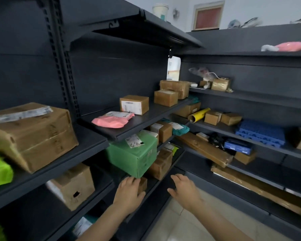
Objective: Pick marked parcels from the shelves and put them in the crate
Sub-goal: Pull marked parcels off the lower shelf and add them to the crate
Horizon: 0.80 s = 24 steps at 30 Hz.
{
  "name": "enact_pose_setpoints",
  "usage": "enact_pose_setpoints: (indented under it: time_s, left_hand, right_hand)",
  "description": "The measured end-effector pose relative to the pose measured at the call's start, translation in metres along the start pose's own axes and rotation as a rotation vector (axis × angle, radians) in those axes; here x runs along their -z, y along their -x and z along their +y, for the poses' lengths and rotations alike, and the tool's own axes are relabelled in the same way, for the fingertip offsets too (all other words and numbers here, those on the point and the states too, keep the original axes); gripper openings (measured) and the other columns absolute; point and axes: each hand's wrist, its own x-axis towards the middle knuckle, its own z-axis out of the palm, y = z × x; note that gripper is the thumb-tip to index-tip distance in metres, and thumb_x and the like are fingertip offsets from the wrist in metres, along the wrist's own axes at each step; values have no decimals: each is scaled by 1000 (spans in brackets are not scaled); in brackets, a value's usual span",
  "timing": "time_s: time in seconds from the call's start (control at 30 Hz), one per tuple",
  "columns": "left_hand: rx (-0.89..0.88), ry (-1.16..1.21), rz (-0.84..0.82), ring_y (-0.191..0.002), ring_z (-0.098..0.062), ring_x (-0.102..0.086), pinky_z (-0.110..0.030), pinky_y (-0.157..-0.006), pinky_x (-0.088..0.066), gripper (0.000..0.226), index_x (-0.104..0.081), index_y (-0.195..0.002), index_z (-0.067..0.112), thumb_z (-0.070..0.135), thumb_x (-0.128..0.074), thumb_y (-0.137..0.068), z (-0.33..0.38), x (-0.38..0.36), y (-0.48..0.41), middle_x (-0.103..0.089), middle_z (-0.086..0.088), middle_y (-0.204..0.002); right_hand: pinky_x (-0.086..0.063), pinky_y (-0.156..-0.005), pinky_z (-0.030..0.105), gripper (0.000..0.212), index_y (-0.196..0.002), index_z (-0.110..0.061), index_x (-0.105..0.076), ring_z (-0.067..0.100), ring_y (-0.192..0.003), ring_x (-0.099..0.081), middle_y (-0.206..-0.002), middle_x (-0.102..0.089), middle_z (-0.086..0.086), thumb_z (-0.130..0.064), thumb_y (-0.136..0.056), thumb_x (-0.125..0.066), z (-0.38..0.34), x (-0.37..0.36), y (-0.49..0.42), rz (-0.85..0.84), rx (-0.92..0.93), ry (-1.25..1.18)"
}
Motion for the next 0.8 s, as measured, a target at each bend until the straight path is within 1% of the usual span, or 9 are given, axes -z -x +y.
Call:
enact_pose_setpoints:
  time_s: [0.07,0.1,0.2,0.3,0.4,0.57,0.8]
  left_hand:
    - [-37,3,-10,-137,-22,-27,-32,-116,-20,56,-30,-144,17,43,-40,-95,6,-5,-22,-35,-4,-146]
    - [-52,8,-26,-137,-21,-27,-33,-115,-22,57,-30,-145,17,43,-40,-95,10,-8,-31,-35,-4,-146]
    - [-93,21,-65,-140,-21,-23,-36,-116,-21,60,-26,-147,16,44,-39,-95,26,-16,-56,-28,-6,-151]
    - [-129,45,-86,-143,-21,-18,-32,-118,-17,60,-24,-148,15,42,-39,-96,42,-21,-81,-22,-6,-155]
    - [-148,39,-87,-143,-20,-18,-30,-117,-17,59,-25,-147,15,41,-39,-97,59,-27,-106,-23,-5,-154]
    - [-127,36,-80,-141,-20,-22,-30,-116,-19,58,-28,-146,15,42,-39,-96,94,-43,-157,-28,-4,-152]
    - [-20,65,-68,-138,-21,-27,-31,-114,-24,58,-31,-144,16,43,-42,-95,176,-68,-238,-34,-6,-149]
  right_hand:
    - [-30,-107,31,55,-143,-18,-29,20,-131,-35,-144,-37,1,-41,-95,-42,11,1,-10,11,-29,-14]
    - [-29,-107,31,56,-144,-18,-29,20,-132,-35,-145,-36,1,-41,-95,-42,18,1,-14,14,-45,-20]
    - [-30,-107,31,56,-144,-18,-29,20,-132,-35,-145,-37,1,-40,-95,-43,40,1,-25,23,-99,-26]
    - [-30,-107,32,55,-144,-18,-29,20,-131,-37,-144,-37,1,-40,-95,-42,64,6,-40,22,-136,-23]
    - [-30,-108,32,55,-144,-18,-29,20,-131,-36,-144,-38,1,-39,-95,-42,91,9,-56,25,-154,-36]
    - [-29,-109,32,56,-145,-17,-28,19,-132,-35,-146,-36,1,-38,-95,-43,146,13,-87,19,-136,-68]
    - [-30,-110,32,57,-144,-16,-29,19,-132,-35,-145,-36,1,-41,-95,-43,264,37,-136,11,-74,-68]
